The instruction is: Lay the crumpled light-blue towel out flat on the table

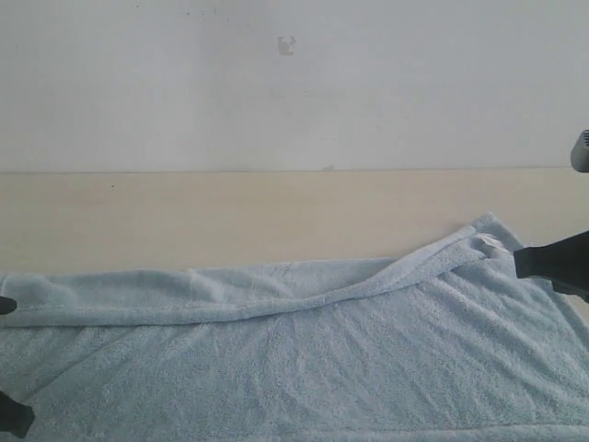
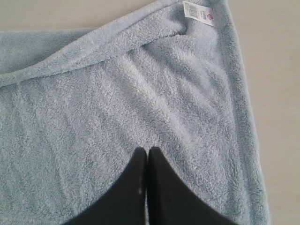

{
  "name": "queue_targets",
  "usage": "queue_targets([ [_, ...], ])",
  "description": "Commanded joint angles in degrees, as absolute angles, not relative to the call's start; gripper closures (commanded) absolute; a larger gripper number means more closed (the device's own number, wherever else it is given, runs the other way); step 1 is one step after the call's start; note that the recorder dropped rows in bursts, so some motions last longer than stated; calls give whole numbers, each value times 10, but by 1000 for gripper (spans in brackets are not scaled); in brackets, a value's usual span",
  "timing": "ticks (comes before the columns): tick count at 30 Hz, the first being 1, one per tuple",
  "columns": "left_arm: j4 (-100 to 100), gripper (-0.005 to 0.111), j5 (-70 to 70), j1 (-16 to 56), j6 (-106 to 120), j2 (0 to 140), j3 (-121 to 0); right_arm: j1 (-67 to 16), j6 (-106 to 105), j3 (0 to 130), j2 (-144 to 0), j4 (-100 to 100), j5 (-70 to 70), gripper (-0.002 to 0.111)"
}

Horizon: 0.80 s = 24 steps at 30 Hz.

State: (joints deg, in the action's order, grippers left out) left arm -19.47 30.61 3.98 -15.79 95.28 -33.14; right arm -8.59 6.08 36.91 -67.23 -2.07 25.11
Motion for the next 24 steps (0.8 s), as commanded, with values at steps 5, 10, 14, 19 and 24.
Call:
queue_targets([
  [5, -216, 103, 346, 46, -171, 837, -358, -87, 52, 367, -667, -33, 228, 108],
  [10, -261, 102, 314, 46, -171, 790, -368, -87, 52, 367, -667, -40, 228, 108],
  [14, -264, 83, 258, 46, -171, 795, -368, -87, 52, 367, -667, -41, 228, 108],
  [19, -265, 56, 203, 46, -185, 800, -368, -87, 52, 367, -667, -44, 228, 108],
  [24, -317, 56, 234, 46, -297, 867, -420, -87, 22, 367, -667, -74, 228, 108],
])
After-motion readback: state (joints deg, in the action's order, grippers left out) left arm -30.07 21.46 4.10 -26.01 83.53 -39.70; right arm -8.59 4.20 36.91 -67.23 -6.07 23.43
